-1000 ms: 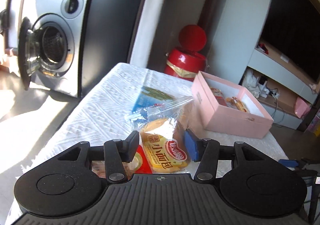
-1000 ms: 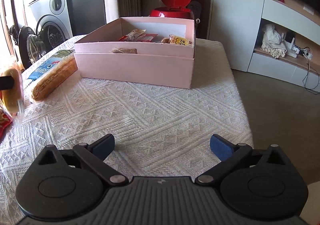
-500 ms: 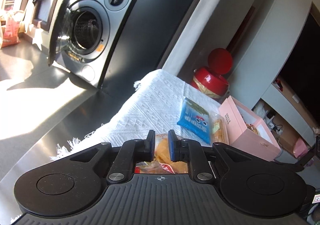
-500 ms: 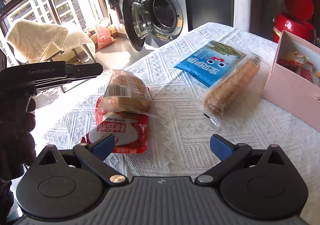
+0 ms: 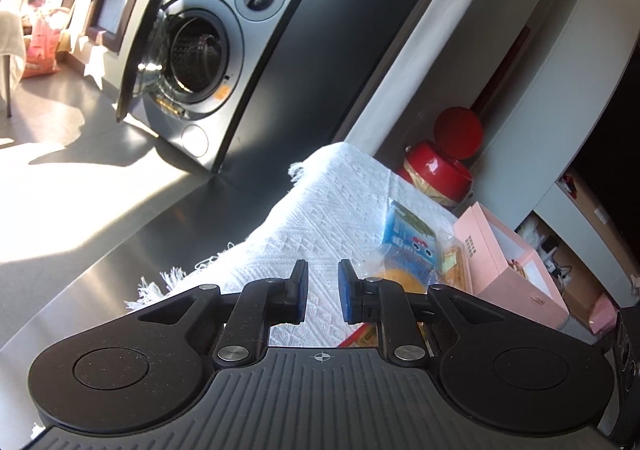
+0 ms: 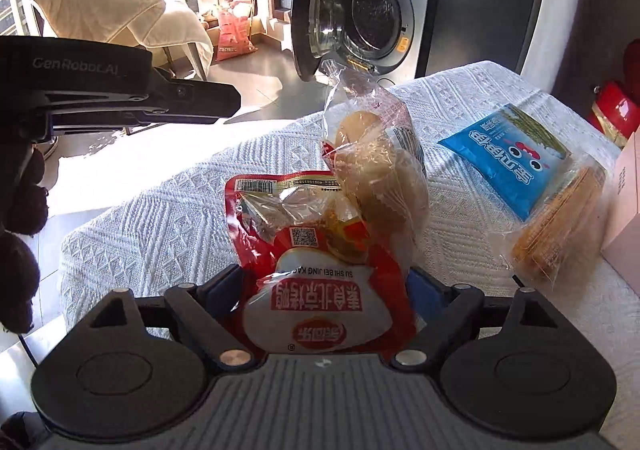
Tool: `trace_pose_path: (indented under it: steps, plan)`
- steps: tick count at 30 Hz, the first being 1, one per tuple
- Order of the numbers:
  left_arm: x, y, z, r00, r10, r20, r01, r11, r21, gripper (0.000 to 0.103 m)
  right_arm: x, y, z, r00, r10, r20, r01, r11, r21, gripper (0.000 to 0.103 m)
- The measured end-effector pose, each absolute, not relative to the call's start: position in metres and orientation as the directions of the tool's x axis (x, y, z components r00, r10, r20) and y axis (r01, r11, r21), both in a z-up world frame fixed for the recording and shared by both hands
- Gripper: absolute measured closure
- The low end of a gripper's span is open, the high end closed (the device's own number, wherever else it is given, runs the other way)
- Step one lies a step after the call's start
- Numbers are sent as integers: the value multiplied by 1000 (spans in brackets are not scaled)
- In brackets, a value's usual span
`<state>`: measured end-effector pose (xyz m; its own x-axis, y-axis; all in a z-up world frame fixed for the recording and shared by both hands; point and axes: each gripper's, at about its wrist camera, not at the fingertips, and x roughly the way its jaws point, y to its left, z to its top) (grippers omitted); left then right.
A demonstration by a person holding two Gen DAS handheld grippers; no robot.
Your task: Organize snacks
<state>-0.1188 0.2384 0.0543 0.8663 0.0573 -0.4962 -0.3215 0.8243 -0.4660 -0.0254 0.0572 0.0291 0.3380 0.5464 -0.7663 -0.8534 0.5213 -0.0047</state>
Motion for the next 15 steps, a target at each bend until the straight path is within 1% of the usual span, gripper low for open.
trace_pose_path:
  steps: [5,9,12,14,15]
  plan:
    - [-103,219,55,857,13,-514,-278,853,-441,84,-29,-7,31,393,511,-764,-820,570,-41,19]
    - [-93,198,61,855,-26,-518,-228,878,-421,84,-32,-55,30,480,469,-742,-787,603,-129,19]
    - [-76,174,71,852,-102,-514,-132,907,-400,84,-23,-70,29,480,468,-742,-768,633,-98,18]
    - [-61,148,81,842,-170,-511,-30,933,-360,84,-19,-73,27,474,479,-739,-758,649,-67,16]
    - [-57,139,85,838,-183,-514,-6,939,-344,84,-19,-73,26,469,487,-737,-755,653,-50,15]
